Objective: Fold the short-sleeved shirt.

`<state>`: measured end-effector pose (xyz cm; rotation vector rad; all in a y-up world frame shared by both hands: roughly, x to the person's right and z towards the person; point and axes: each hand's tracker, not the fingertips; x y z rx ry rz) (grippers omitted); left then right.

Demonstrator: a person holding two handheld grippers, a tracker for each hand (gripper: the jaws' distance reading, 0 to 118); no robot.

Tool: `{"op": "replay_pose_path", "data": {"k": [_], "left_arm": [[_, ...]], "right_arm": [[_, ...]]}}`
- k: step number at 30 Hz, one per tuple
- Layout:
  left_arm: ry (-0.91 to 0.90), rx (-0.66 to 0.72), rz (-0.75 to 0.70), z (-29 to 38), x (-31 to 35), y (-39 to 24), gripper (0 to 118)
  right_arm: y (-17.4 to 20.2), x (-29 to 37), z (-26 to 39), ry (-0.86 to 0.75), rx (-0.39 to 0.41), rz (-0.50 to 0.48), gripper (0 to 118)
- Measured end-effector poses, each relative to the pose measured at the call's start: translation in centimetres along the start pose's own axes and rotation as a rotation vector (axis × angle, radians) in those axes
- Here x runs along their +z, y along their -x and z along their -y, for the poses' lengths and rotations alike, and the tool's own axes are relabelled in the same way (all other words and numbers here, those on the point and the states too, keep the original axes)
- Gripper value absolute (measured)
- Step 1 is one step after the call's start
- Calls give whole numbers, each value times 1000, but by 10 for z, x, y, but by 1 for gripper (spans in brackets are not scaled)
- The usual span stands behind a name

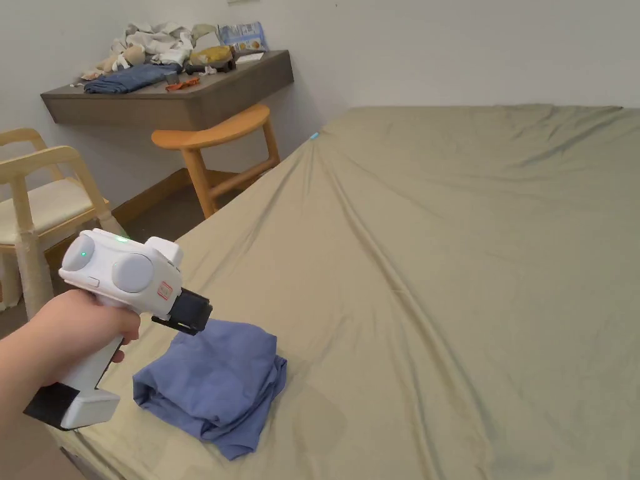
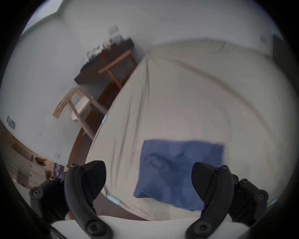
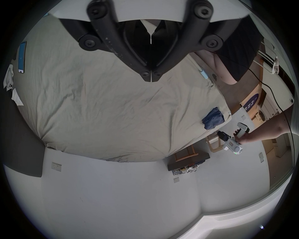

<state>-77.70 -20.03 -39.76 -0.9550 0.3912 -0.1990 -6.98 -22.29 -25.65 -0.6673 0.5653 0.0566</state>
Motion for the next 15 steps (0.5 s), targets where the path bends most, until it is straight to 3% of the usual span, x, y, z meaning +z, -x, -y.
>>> {"op": "replay_pose_path", "data": {"k": [4,7,9,10,11,15], "left_arm": [[-303,80,81,23,103,-47,102],[-576,128,139,62,183,-105,80],[-713,152,182,86,218,-146,48],[-769,220,206,95,235,-166,28],[-834,266,242,105,251,-184,1],[-1051,207,292,139,295,-273,0]], "right_arm": [[-1,19,5,-65,10,14,1],[-7,38,12,-127,15,60,1],[-12,52,17,-167,8,103,1],[-15,59,20,-186,14,126,1],[-17,65,22,-201,24,158,1],[-30,95,36,-302,30,274,1]]}}
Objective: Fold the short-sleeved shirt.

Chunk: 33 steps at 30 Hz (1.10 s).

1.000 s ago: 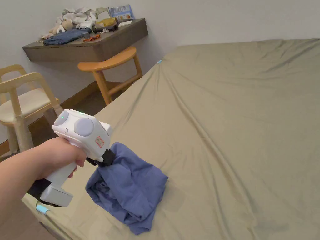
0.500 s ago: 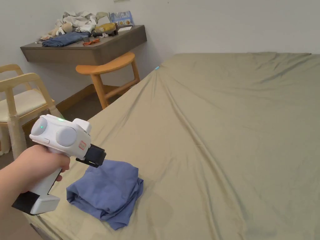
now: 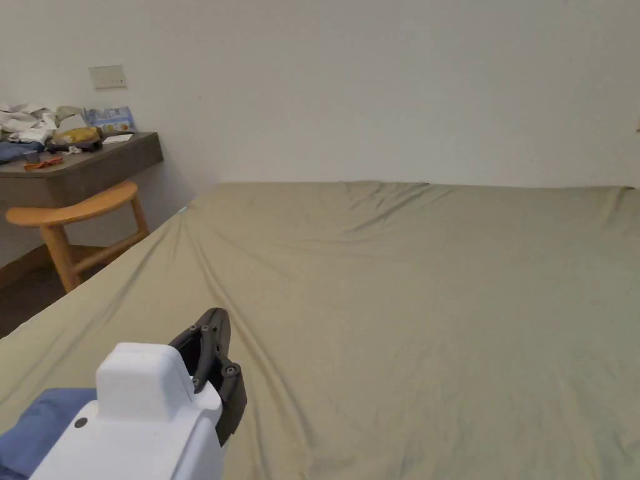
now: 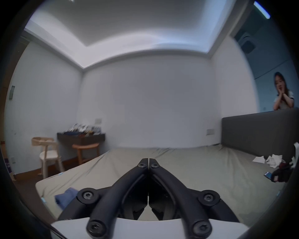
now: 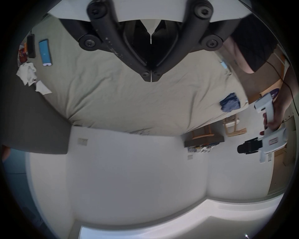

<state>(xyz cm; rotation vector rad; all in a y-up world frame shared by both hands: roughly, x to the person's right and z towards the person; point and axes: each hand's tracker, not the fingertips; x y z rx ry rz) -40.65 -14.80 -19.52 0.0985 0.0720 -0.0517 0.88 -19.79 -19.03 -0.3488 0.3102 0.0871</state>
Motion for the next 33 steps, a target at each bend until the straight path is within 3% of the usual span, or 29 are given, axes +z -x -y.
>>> {"op": "replay_pose_path", "data": {"k": [6,10,14,17,24,25,28,29,30,31,32,33], "left_arm": [[-25,30,96,22,19,-97,0],[22,36,128,30,27,-121,0],[29,23,117,32,38,-126,0],[59,32,103,34,41,-125,0],[80,17,76,36,43,-119,2],[81,12,75,35,44,-117,9],[98,11,71,37,42,-115,59],[100,15,68,36,43,-113,81],[102,19,62,37,43,-112,95],[98,18,51,37,43,-112,105],[87,17,44,37,43,-113,110],[83,14,48,37,45,-111,110]], "right_arm": [[-19,37,14,-155,41,208,1],[-27,51,29,-203,70,324,1],[-36,58,43,-202,30,400,1],[-40,61,48,-190,-10,417,1],[-37,61,49,-193,7,450,2],[-36,60,49,-195,7,452,2],[-34,57,47,-179,11,442,12],[-32,55,46,-173,21,437,23],[-30,54,46,-172,38,437,38],[-28,53,46,-173,47,435,56],[-27,52,46,-174,49,433,82],[-27,51,45,-174,49,433,101]]}}
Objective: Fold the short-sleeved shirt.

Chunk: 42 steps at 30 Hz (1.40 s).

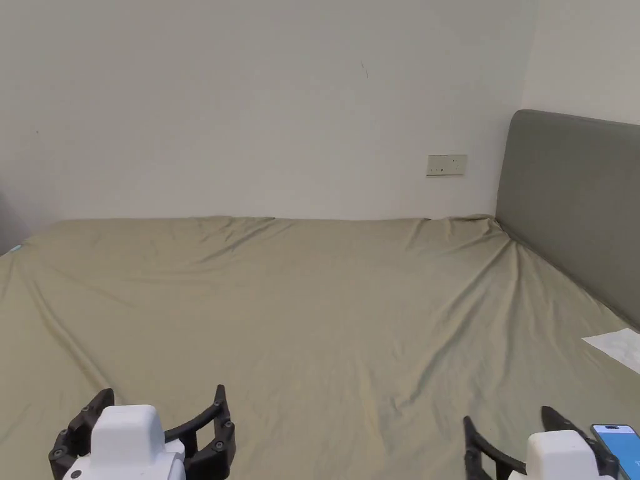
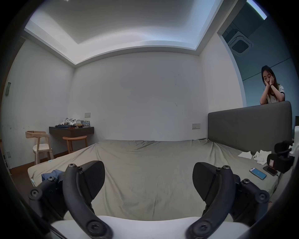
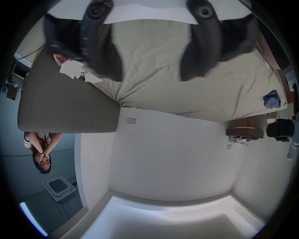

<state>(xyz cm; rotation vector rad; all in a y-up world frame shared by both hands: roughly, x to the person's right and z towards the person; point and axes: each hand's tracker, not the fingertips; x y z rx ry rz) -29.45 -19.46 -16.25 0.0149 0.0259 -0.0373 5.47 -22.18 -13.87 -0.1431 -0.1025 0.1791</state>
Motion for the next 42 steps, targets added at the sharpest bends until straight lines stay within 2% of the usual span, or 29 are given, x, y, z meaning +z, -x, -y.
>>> {"op": "replay_pose_path", "data": {"k": [1,2,3,11,18,19,20,22,29,32,39,42], "left_arm": [[-2,-7,5,0,0,0,110],[0,-15,10,0,0,-1,114],[5,-20,15,1,0,-2,118],[-23,-23,-7,12,-1,-2,118],[1,-35,-33,28,-6,3,118],[8,-28,-29,31,-6,4,118],[14,-23,-24,33,-4,6,118],[24,-26,-29,35,-4,6,118],[21,-10,-19,33,0,11,118],[1,-12,-9,33,5,10,118],[14,-30,7,34,2,7,118],[25,-20,-5,33,1,8,118]], "right_arm": [[1,-1,1,0,-1,1,116],[2,-1,2,-6,-5,3,118],[2,-1,2,-15,-6,-2,118],[9,-10,8,-6,-6,8,118],[16,-15,20,14,53,47,118],[16,-17,20,39,33,34,118],[14,-18,18,52,-23,6,118],[10,-16,14,14,-35,-8,118],[8,-14,12,30,-118,-49,118],[11,-11,8,22,-118,-37,118],[13,-9,5,14,-130,-81,118],[19,-7,5,7,-103,-49,118]]}}
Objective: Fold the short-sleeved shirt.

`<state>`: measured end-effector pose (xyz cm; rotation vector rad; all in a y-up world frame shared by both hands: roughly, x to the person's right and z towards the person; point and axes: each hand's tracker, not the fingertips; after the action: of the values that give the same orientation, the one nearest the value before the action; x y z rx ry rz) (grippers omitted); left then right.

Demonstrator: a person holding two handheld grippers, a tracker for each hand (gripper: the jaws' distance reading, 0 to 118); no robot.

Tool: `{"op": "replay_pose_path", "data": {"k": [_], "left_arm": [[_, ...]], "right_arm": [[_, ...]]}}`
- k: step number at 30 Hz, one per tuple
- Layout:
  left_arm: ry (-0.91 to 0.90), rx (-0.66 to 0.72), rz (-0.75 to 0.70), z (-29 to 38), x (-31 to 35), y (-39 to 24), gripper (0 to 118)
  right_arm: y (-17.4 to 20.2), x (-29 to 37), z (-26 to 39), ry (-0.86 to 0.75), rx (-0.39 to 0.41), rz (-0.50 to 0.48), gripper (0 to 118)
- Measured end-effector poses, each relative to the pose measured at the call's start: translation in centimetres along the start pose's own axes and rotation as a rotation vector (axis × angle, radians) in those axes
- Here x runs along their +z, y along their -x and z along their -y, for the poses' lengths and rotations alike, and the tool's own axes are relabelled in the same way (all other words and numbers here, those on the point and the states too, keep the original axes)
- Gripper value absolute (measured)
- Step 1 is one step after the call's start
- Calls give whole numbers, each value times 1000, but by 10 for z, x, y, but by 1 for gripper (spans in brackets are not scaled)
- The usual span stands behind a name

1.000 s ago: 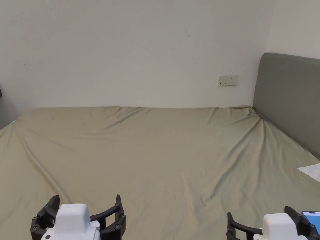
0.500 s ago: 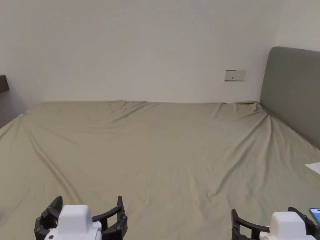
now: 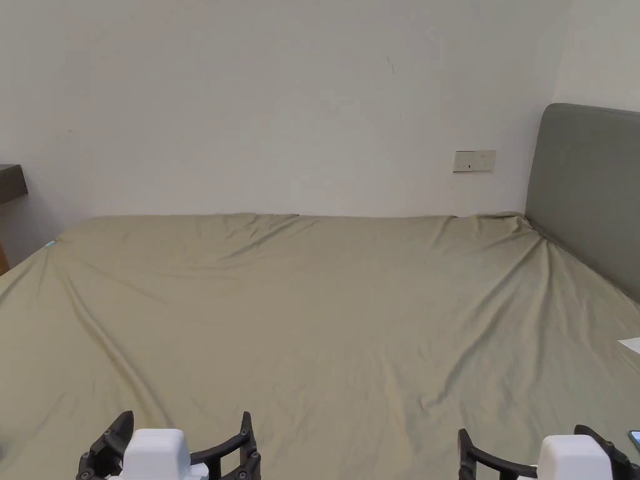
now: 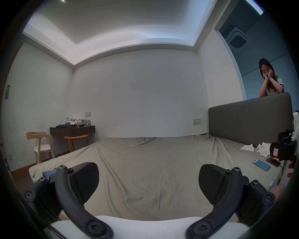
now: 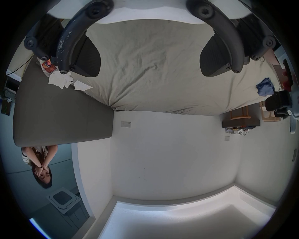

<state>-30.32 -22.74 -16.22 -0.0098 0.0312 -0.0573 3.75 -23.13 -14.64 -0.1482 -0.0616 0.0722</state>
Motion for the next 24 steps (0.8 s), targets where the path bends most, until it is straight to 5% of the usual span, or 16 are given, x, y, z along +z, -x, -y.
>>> {"op": "replay_pose_path", "data": {"k": [24], "left_arm": [[9,-8,-2,-1,-2,-11,118]], "right_arm": [[24,-9,-3,20,20,-32,118]]}}
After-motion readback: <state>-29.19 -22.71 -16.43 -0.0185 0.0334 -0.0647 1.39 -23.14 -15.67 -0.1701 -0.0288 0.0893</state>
